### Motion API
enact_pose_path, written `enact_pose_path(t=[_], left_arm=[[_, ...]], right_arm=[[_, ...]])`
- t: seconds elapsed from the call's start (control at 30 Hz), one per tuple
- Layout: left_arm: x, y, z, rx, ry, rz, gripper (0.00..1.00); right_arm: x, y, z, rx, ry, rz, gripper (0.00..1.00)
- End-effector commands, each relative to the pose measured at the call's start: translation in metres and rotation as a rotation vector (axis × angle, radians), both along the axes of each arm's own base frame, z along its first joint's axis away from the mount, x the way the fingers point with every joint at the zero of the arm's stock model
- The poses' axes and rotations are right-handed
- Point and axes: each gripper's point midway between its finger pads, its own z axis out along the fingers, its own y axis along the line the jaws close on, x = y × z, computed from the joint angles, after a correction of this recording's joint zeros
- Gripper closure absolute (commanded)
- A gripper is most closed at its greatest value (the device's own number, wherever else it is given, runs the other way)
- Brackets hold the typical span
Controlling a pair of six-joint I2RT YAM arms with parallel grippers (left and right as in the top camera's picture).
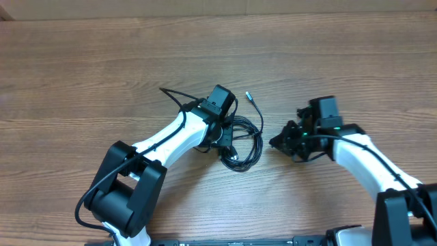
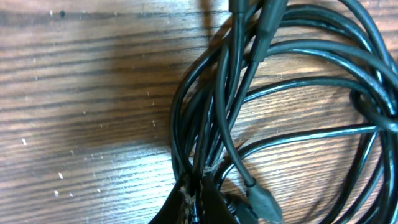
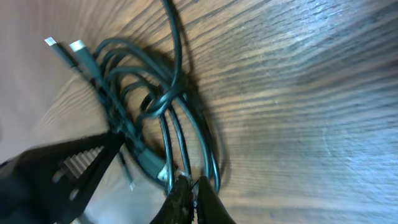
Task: Untangle cables
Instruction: 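Move the right gripper to the right side of the cable coil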
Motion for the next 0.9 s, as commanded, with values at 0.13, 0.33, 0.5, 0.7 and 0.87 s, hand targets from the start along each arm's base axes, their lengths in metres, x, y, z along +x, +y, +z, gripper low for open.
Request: enact_pose_path(t=[0.13, 0.33, 0.5, 0.7, 0.87], left_arm=[[0.017, 0.02, -0.002, 0.055, -0.048, -0.093, 0.96], [0.021, 0.026, -0.001, -0.023, -0.019, -0.108, 0.96], [0.015, 0.016, 0.002, -0.102, 0.017, -0.135, 0.89], [0.007, 0.003, 0.006, -0.176, 0.042, -0.177, 0.66], [0.011, 0.011, 0.003, -0.132, 0.049, -0.08, 0.55]], right_arm=[[0.003, 0.026, -0.022, -0.107, 0.078, -0.169, 0.96], [-0.001, 0.057, -0.032, -0.077, 0.091, -0.155, 0.96], [0.007, 0.062, -0.026, -0.066, 0.042, -0.121, 0.96], [0.023, 0.057, 0.003, -0.111, -0.002, -0.021, 0.96], [0.029, 0.043, 0.012, -0.153, 0.006, -0.021, 0.94]])
